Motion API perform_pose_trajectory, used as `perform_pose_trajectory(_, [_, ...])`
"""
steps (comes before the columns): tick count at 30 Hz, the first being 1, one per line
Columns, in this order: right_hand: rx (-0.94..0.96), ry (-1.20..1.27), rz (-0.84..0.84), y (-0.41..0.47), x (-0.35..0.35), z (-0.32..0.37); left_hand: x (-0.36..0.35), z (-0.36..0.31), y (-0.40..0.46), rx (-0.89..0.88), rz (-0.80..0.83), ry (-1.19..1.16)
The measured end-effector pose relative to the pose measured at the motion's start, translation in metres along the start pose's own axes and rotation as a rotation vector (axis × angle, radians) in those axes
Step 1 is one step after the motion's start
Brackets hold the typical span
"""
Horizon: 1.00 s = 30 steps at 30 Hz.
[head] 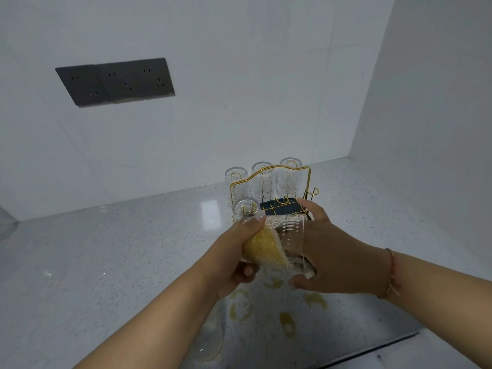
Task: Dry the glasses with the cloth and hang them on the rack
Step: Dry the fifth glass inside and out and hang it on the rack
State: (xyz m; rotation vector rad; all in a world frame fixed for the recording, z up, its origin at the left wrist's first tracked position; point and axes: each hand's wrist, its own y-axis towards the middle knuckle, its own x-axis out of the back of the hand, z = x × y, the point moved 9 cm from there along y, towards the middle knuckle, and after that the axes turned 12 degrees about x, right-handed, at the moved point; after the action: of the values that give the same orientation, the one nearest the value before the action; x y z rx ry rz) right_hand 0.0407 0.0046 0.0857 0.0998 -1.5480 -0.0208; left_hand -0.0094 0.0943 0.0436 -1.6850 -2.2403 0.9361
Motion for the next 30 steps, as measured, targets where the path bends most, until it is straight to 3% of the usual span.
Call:
perform_pose_trajectory(2, [-0.028,0.338,-0.034,0.000,0.005,0.002,0.001,-0.007,-0.003,-0.114,-0.031,0.039])
perform_pose_trajectory(6, [-0.207,1.601,-0.146,-0.007,0.002,0.008,-0.002,-0.017,-0.015,-0.364,-0.059,0.181])
perform_pose_trajectory(8, [-0.229,1.876,-0.184,-0.007,-0.008,0.011,-0.004,-0.021,-0.021,-0.466,-0.078,0.271])
perform_pose_trajectory(9, [-0.232,1.886,-0.192,-0.007,-0.011,0.012,-0.005,-0.022,-0.024,-0.492,-0.079,0.314])
perform_pose_trajectory(11, [-0.218,1.678,-0.200,-0.008,-0.008,0.007,-0.006,-0.019,-0.024,-0.470,-0.051,0.362])
perform_pose_trajectory(16, [0.030,0.378,-0.181,-0.007,0.013,0.005,-0.004,0.007,-0.015,-0.083,0.055,0.044])
perform_pose_trajectory(18, [0.066,0.235,-0.089,-0.008,-0.009,0.010,-0.005,0.015,-0.013,0.003,0.045,-0.058])
perform_pose_trajectory(21, [0.055,0.061,-0.054,-0.007,-0.006,0.019,0.000,0.010,-0.014,-0.106,-0.031,-0.044])
perform_pose_trajectory(23, [0.029,0.216,-0.104,-0.005,0.009,0.021,-0.001,0.004,-0.016,-0.200,-0.043,-0.013])
perform_pose_trajectory(28, [-0.143,1.351,-0.120,-0.004,0.007,0.020,0.003,-0.009,-0.029,-0.452,-0.103,0.125])
perform_pose_trajectory(30, [-0.167,1.514,-0.176,-0.004,0.006,0.018,0.004,-0.015,-0.037,-0.547,-0.123,0.222])
